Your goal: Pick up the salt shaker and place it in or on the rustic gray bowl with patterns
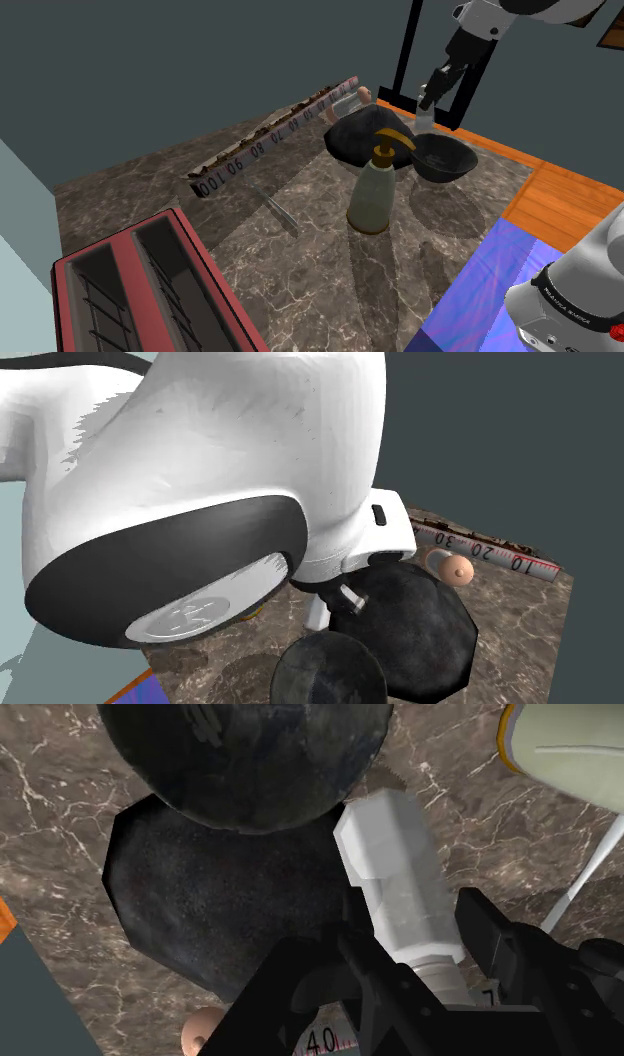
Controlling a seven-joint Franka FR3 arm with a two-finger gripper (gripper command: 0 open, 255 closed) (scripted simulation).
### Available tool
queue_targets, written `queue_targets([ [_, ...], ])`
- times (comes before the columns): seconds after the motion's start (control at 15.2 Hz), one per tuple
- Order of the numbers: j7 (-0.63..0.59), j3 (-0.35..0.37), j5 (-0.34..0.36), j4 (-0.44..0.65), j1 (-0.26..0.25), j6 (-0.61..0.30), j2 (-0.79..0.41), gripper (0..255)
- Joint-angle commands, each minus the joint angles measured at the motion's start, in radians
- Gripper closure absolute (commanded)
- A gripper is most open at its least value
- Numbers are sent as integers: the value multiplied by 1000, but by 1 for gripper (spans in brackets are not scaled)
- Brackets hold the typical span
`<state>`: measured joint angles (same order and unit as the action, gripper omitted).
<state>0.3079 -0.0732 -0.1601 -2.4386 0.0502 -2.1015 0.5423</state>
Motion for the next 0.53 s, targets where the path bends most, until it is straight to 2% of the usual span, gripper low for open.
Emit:
queue_targets([
  [0.0, 43, -37, 16, -23, 21, 31, 47, 255],
  [0.33, 151, -132, 67, -61, 79, 94, 132, 255],
  [0.46, 156, -134, 66, -86, 79, 67, 129, 255],
])
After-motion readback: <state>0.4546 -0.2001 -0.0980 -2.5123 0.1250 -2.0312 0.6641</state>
